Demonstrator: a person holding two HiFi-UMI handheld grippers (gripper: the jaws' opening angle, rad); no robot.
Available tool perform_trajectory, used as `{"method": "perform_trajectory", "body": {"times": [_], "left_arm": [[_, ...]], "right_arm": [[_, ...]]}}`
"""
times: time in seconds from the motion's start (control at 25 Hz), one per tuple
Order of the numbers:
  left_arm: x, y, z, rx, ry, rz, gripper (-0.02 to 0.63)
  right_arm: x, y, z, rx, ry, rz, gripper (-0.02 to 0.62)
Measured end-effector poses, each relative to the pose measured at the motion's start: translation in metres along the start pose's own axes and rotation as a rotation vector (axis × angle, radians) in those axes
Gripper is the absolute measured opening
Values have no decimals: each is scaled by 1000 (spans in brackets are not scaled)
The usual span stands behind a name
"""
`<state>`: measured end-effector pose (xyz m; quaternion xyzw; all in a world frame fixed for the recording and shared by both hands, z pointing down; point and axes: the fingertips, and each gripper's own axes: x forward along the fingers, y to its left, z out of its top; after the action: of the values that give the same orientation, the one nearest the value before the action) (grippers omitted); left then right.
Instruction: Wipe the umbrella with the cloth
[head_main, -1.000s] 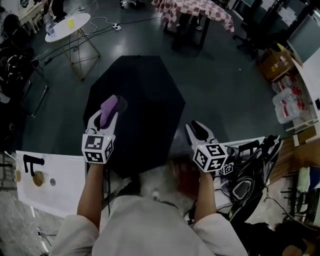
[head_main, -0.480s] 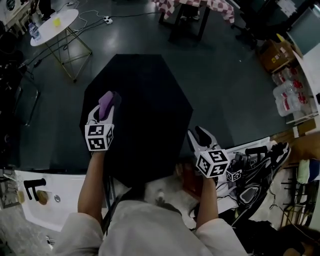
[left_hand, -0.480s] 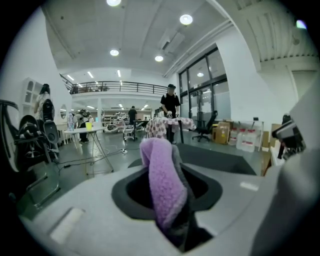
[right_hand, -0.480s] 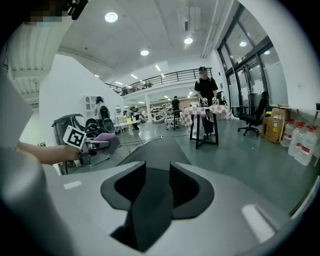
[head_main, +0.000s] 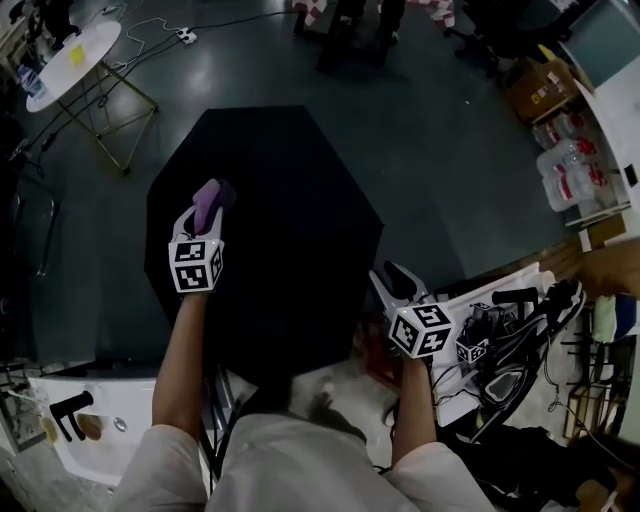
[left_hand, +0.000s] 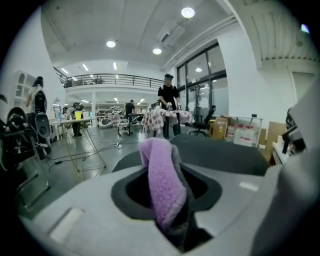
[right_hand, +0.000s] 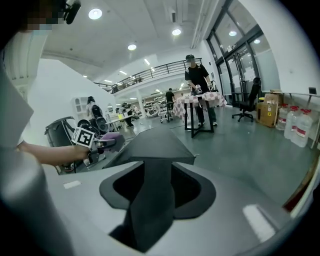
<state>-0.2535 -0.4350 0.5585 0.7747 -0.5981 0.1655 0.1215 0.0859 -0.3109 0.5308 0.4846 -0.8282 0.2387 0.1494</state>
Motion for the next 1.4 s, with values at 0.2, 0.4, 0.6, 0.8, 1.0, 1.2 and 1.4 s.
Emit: {"method": "perform_trajectory", "body": {"times": [0.2, 0.4, 0.6, 0.8, 1.0, 1.2, 1.4], "left_arm": [[26, -8, -10, 12, 16, -31, 126], [37, -10, -17, 21, 32, -29, 126], [43, -13, -24, 16, 48, -35, 127], [43, -17, -28, 29, 62, -43, 127], [44, -24, -31, 32, 83, -45, 129], [53, -43, -27, 26, 106, -78, 126], [62, -85, -12, 49, 86, -140, 124]], "right_arm": [[18, -25, -27, 68, 45, -16, 181], [34, -45, -57, 133, 90, -10, 186], [58, -55, -101, 315, 126, 104, 222], [64, -46, -112, 366, 113, 176, 211], [63, -41, -110, 338, 116, 174, 137], [58, -42, -102, 276, 99, 159, 8], [57, -36, -97, 222, 100, 173, 8]]}}
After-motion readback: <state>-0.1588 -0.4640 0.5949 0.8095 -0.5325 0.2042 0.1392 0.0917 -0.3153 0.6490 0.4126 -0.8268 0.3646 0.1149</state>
